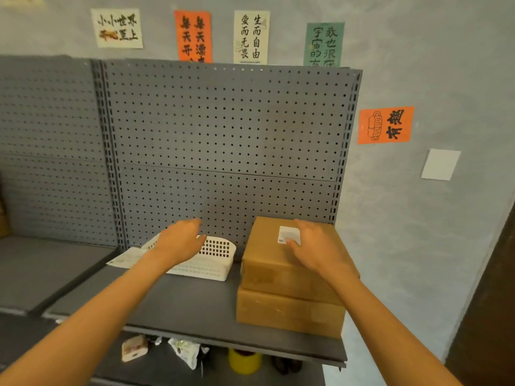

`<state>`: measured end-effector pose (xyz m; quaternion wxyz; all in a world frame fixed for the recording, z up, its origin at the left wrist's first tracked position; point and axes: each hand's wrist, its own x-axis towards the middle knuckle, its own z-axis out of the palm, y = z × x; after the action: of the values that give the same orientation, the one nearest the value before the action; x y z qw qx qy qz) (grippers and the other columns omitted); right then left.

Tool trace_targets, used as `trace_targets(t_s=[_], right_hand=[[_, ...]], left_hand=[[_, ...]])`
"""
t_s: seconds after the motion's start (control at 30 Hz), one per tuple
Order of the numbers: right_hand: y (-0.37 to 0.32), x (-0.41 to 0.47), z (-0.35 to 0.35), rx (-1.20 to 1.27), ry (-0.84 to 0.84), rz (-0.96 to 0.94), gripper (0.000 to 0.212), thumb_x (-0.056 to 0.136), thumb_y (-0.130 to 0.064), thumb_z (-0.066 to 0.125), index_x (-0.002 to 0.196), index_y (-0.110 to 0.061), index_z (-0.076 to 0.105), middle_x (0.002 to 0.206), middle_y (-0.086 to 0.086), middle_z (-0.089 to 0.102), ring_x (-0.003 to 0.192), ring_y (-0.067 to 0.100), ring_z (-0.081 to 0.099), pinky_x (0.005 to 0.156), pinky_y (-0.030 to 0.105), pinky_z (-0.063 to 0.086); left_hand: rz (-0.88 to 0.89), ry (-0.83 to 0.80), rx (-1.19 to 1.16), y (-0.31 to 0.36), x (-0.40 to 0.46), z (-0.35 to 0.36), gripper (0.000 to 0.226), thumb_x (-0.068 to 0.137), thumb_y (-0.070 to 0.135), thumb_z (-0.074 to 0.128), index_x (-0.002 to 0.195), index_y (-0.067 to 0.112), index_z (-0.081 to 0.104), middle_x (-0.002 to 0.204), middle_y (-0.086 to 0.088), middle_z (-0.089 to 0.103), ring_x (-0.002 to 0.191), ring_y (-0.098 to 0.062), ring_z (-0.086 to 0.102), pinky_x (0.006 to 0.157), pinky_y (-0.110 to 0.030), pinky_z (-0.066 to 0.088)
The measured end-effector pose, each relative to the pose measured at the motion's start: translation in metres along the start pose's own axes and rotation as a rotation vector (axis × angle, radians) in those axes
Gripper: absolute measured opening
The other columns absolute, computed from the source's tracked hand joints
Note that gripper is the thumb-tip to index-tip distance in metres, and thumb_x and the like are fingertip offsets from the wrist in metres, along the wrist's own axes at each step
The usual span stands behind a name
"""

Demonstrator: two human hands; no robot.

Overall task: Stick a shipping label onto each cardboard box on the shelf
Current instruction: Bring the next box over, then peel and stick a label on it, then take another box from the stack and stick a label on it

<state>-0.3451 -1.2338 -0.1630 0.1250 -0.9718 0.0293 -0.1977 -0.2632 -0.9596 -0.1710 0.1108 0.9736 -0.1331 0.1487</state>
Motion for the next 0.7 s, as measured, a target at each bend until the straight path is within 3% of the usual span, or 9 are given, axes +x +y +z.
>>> trace_targets(t_s=[0.13, 0.23, 0.37, 0.57, 0.7], right_hand=[[-0.057, -0.004, 0.019, -0.107, -0.022, -0.088, 0.056, 0.096, -0.035, 0.05, 0.143, -0.011, 0.033, 0.147, 0.008, 0.039, 0.132, 0.025, 0.039, 0.101, 0.037, 0.042], [-0.112, -0.009, 0.033, -0.166, -0.032, -0.176, 0.059, 0.096, -0.034, 0.05, 0.145, -0.01, 0.029, 0.148, 0.008, 0.037, 0.136, 0.025, 0.034, 0.105, 0.036, 0.038], [-0.196, -0.02, 0.053, -0.181, -0.088, -0.271, 0.063, 0.097, -0.035, 0.049, 0.148, -0.01, 0.023, 0.152, 0.007, 0.031, 0.141, 0.024, 0.026, 0.109, 0.034, 0.032], [-0.329, -0.039, 0.085, -0.13, -0.092, -0.432, 0.061, 0.096, -0.033, 0.05, 0.146, -0.008, 0.027, 0.15, 0.009, 0.034, 0.139, 0.025, 0.029, 0.111, 0.035, 0.03], [-0.406, -0.048, 0.1, -0.068, -0.095, -0.522, 0.058, 0.096, -0.033, 0.051, 0.145, -0.009, 0.03, 0.147, 0.008, 0.037, 0.138, 0.024, 0.031, 0.109, 0.036, 0.034]], left_hand=[[-0.007, -0.002, 0.177, -0.061, -0.029, -0.02, 0.042, 0.098, 0.034, 0.042, 0.132, 0.011, 0.043, 0.13, -0.008, 0.054, 0.116, -0.026, 0.052, 0.087, -0.038, 0.047], [-0.046, -0.001, 0.252, -0.115, -0.057, -0.039, 0.036, 0.096, 0.031, 0.043, 0.124, 0.008, 0.046, 0.125, -0.009, 0.056, 0.114, -0.026, 0.051, 0.085, -0.036, 0.046], [-0.073, 0.027, 0.295, -0.193, -0.103, -0.064, 0.043, 0.096, 0.032, 0.044, 0.132, 0.008, 0.043, 0.134, -0.009, 0.051, 0.126, -0.026, 0.043, 0.097, -0.036, 0.043], [-0.175, 0.032, 0.354, -0.302, -0.174, -0.102, 0.057, 0.098, 0.035, 0.043, 0.145, 0.006, 0.03, 0.144, -0.011, 0.042, 0.134, -0.027, 0.036, 0.107, -0.034, 0.034], [-0.275, 0.046, 0.399, -0.361, -0.215, -0.131, 0.048, 0.096, 0.034, 0.045, 0.135, 0.007, 0.041, 0.135, -0.012, 0.05, 0.125, -0.028, 0.045, 0.1, -0.037, 0.042]])
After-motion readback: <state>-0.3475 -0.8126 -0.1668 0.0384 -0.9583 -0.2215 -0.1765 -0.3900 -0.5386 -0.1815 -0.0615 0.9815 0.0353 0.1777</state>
